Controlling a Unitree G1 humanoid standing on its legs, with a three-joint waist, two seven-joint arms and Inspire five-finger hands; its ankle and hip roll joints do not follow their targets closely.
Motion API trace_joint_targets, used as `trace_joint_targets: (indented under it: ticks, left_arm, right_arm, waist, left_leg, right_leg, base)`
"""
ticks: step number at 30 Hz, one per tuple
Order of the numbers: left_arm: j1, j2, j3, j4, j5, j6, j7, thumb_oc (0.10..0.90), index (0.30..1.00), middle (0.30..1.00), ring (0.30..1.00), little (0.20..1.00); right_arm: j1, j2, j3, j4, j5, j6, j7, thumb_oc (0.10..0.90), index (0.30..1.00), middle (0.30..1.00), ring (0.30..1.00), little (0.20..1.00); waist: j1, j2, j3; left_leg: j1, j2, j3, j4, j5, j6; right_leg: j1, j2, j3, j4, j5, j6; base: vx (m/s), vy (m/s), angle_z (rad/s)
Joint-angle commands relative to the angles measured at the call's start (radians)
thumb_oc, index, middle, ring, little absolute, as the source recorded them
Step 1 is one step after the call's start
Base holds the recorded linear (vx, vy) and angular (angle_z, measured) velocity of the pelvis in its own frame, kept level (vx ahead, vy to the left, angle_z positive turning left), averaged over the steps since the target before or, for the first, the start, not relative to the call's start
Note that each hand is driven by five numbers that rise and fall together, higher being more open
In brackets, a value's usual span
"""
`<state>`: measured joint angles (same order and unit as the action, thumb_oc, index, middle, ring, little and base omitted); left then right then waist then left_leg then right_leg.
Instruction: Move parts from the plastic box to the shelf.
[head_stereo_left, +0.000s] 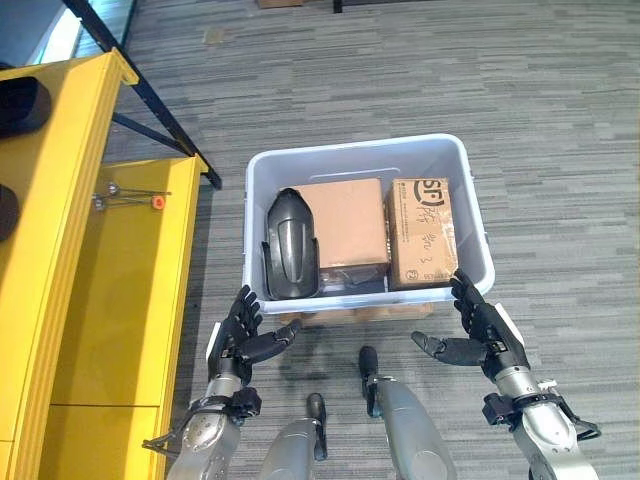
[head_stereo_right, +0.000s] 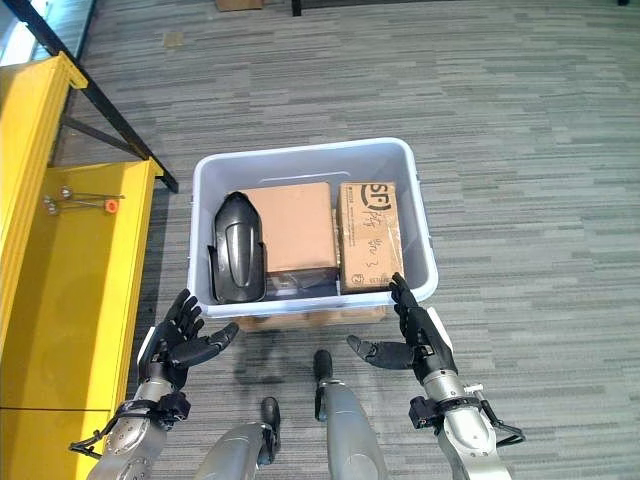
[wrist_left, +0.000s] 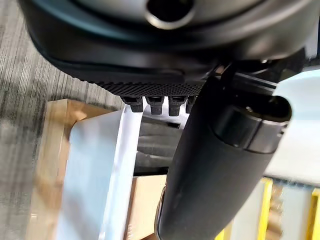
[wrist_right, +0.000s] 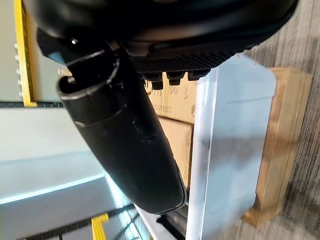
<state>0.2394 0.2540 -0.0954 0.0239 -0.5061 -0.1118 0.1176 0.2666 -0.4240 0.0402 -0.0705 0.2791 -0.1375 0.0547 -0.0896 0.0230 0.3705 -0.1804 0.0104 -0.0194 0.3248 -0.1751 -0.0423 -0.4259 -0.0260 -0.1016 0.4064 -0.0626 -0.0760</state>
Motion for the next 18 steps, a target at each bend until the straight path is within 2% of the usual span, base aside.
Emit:
trace_joint_targets:
  ticks: [1, 2, 3, 4, 5, 6, 7, 8, 10, 13, 18]
  left_arm:
    - [-0.007, 0.049, 0.037, -0.09, -0.02, -0.079, -0.013, 0.9, 1.0, 1.0, 1.0, 1.0]
    - [-0.003, 0.046, 0.04, -0.09, -0.016, -0.078, -0.012, 0.9, 1.0, 1.0, 1.0, 1.0]
    - [-0.005, 0.045, 0.041, -0.091, -0.016, -0.078, -0.01, 0.9, 1.0, 1.0, 1.0, 1.0]
    - [-0.01, 0.046, 0.038, -0.088, -0.015, -0.079, -0.004, 0.9, 1.0, 1.0, 1.0, 1.0]
    - [-0.013, 0.048, 0.035, -0.083, -0.012, -0.08, 0.001, 0.9, 1.0, 1.0, 1.0, 1.0]
    - [-0.015, 0.049, 0.038, -0.079, -0.013, -0.082, 0.007, 0.9, 1.0, 1.0, 1.0, 1.0]
    - [-0.007, 0.044, 0.039, -0.072, -0.013, -0.084, 0.0, 0.9, 1.0, 1.0, 1.0, 1.0]
    - [-0.005, 0.044, 0.041, -0.074, -0.01, -0.088, -0.001, 0.9, 1.0, 1.0, 1.0, 1.0]
    - [-0.013, 0.053, 0.038, -0.083, -0.022, -0.093, -0.003, 0.9, 1.0, 1.0, 1.0, 1.0]
    - [-0.02, 0.079, 0.046, -0.092, -0.018, -0.101, 0.002, 0.9, 1.0, 1.0, 1.0, 1.0]
    - [-0.011, 0.1, 0.044, -0.1, -0.02, -0.093, 0.001, 0.9, 1.0, 1.0, 1.0, 1.0]
  right_arm:
    - [-0.018, -0.02, -0.058, -0.095, 0.028, -0.101, -0.017, 0.9, 1.0, 1.0, 1.0, 1.0]
    - [-0.012, -0.018, -0.063, -0.093, 0.026, -0.102, -0.023, 0.9, 1.0, 1.0, 1.0, 1.0]
    - [-0.009, -0.013, -0.067, -0.087, 0.027, -0.105, -0.033, 0.9, 1.0, 1.0, 1.0, 1.0]
    - [-0.011, -0.007, -0.067, -0.081, 0.027, -0.109, -0.048, 0.9, 1.0, 1.0, 1.0, 1.0]
    - [-0.013, -0.006, -0.068, -0.08, 0.022, -0.109, -0.058, 0.9, 1.0, 1.0, 1.0, 1.0]
    - [-0.013, 0.001, -0.068, -0.08, 0.019, -0.108, -0.063, 0.9, 1.0, 1.0, 1.0, 1.0]
    - [-0.013, 0.001, -0.069, -0.078, 0.02, -0.109, -0.06, 0.9, 1.0, 1.0, 1.0, 1.0]
    - [-0.016, -0.003, -0.066, -0.075, 0.005, -0.107, -0.059, 0.9, 1.0, 1.0, 1.0, 1.0]
    - [-0.018, 0.005, -0.06, -0.082, 0.012, -0.104, -0.054, 0.9, 1.0, 1.0, 1.0, 1.0]
    - [-0.038, 0.015, -0.041, -0.08, 0.016, -0.098, -0.042, 0.9, 1.0, 1.0, 1.0, 1.0]
    - [-0.051, 0.009, -0.023, -0.082, 0.009, -0.092, -0.035, 0.9, 1.0, 1.0, 1.0, 1.0]
  waist:
    - [0.005, -0.061, -0.037]
    - [0.003, -0.062, -0.038]
    - [0.001, -0.057, -0.041]
    - [-0.004, -0.04, -0.045]
    - [-0.001, -0.033, -0.043]
    - [-0.006, -0.025, -0.047]
    - [-0.012, -0.015, -0.052]
    - [-0.01, -0.009, -0.052]
    - [-0.014, -0.009, -0.045]
    - [-0.008, -0.028, -0.031]
    - [-0.008, -0.049, -0.036]
  left_leg:
    - [-0.136, 0.07, -0.051, 0.146, 0.164, -0.038]
    - [-0.137, 0.099, -0.042, 0.103, 0.161, -0.035]
    - [-0.133, 0.154, -0.023, -0.016, 0.182, -0.035]
    - [-0.141, 0.204, -0.011, -0.117, 0.238, -0.038]
    - [-0.117, 0.23, 0.008, -0.204, 0.283, -0.047]
    - [-0.094, 0.258, 0.017, -0.244, 0.291, -0.057]
    - [-0.075, 0.258, 0.041, -0.237, 0.264, -0.05]
    - [-0.074, 0.246, 0.029, -0.217, 0.25, -0.052]
    - [-0.079, 0.218, 0.045, -0.179, 0.216, -0.045]
    - [-0.089, 0.185, 0.09, -0.108, 0.147, -0.022]
    - [-0.09, 0.187, 0.116, -0.083, 0.12, -0.014]
  right_leg:
    - [0.129, -0.11, 0.031, -0.065, -0.109, 0.09]
    - [0.132, -0.115, 0.032, -0.064, -0.114, 0.098]
    - [0.138, -0.121, 0.036, -0.066, -0.12, 0.11]
    - [0.136, -0.118, 0.036, -0.066, -0.12, 0.122]
    - [0.136, -0.114, 0.043, -0.054, -0.128, 0.127]
    - [0.128, -0.111, 0.058, -0.04, -0.134, 0.134]
    - [0.13, -0.114, 0.063, -0.029, -0.134, 0.141]
    - [0.125, -0.118, 0.076, -0.027, -0.125, 0.149]
    - [0.127, -0.134, 0.097, -0.044, -0.105, 0.157]
    - [0.131, -0.163, 0.142, -0.085, -0.075, 0.178]
    - [0.129, -0.162, 0.151, -0.124, -0.052, 0.189]
  base:
    - [0.04, -0.058, 0.24]
    - [0.11, 0.019, 0.19]
    - [0.15, 0.121, 0.11]
    - [0.18, 0.159, 0.11]
    - [0.18, 0.201, 0.16]
    - [0.17, 0.194, 0.07]
    - [0.14, 0.244, -0.31]
    - [0.12, 0.239, -0.47]
    - [0.08, 0.221, -0.68]
    - [0.06, 0.241, -0.82]
    - [0.03, 0.074, -0.32]
